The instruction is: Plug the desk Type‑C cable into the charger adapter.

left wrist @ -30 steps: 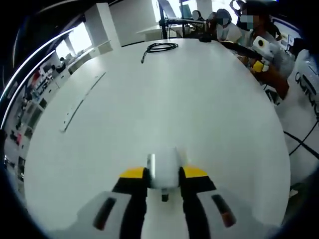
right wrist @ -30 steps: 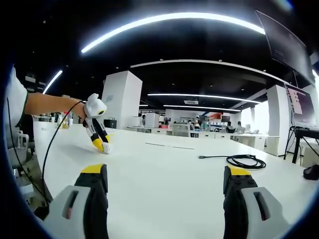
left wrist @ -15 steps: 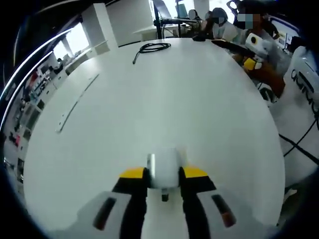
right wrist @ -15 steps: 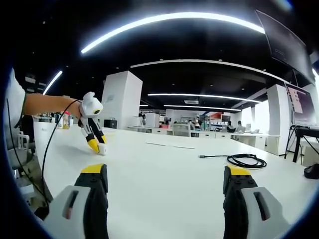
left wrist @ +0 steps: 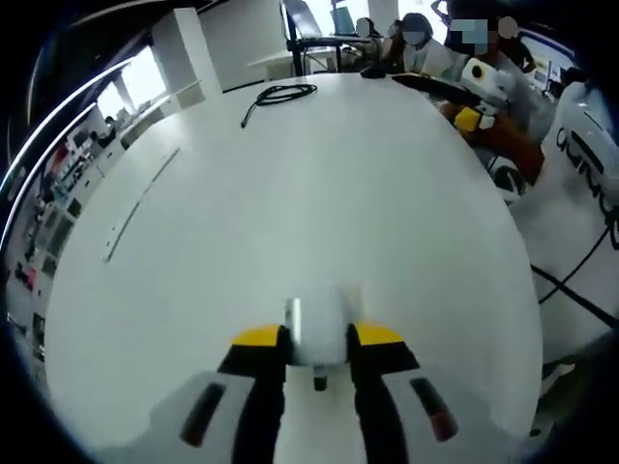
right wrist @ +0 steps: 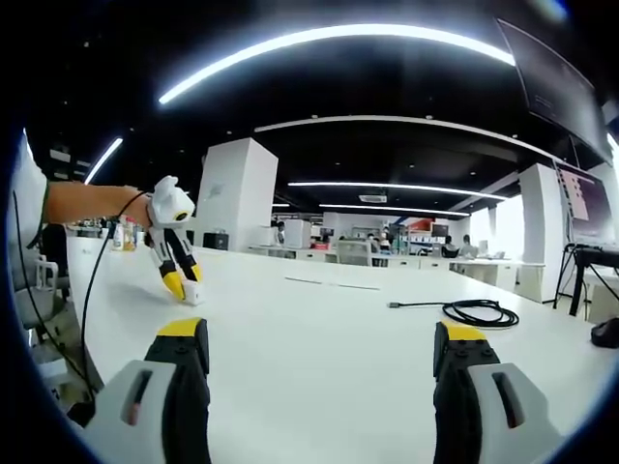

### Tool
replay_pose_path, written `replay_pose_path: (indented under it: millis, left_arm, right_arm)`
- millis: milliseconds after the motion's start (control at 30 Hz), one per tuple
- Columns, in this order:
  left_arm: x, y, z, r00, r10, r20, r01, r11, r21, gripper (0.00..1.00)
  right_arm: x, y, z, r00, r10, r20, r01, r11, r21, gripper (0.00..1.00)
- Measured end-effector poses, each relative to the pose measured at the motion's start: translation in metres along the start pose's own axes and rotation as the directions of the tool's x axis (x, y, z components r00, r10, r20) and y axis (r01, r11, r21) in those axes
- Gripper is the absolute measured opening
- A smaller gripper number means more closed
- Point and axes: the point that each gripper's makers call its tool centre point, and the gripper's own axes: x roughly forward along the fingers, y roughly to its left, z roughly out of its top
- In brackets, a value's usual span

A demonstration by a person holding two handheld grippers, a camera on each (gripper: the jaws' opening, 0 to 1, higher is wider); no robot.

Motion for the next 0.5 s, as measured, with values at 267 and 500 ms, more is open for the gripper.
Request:
replay_pose_path:
  millis: [267, 500]
  left_arm:
    - [-0.002, -0.016, 0.000, 1.000, -0.012, -0.006, 0.012, 1.000, 0.015, 0.24]
    - [-0.002, -0.034, 0.002, 1.000, -0.021, -0.002, 0.021, 1.000, 0.022, 0.24]
  right_arm:
    - [0.001, 0.002, 0.000, 1.000, 0.007, 0.000, -0.007, 1.000, 0.000, 0.98]
    - [0.000, 0.003, 0.001, 1.000, 0.009, 0.002, -0.009, 1.000, 0.001, 0.98]
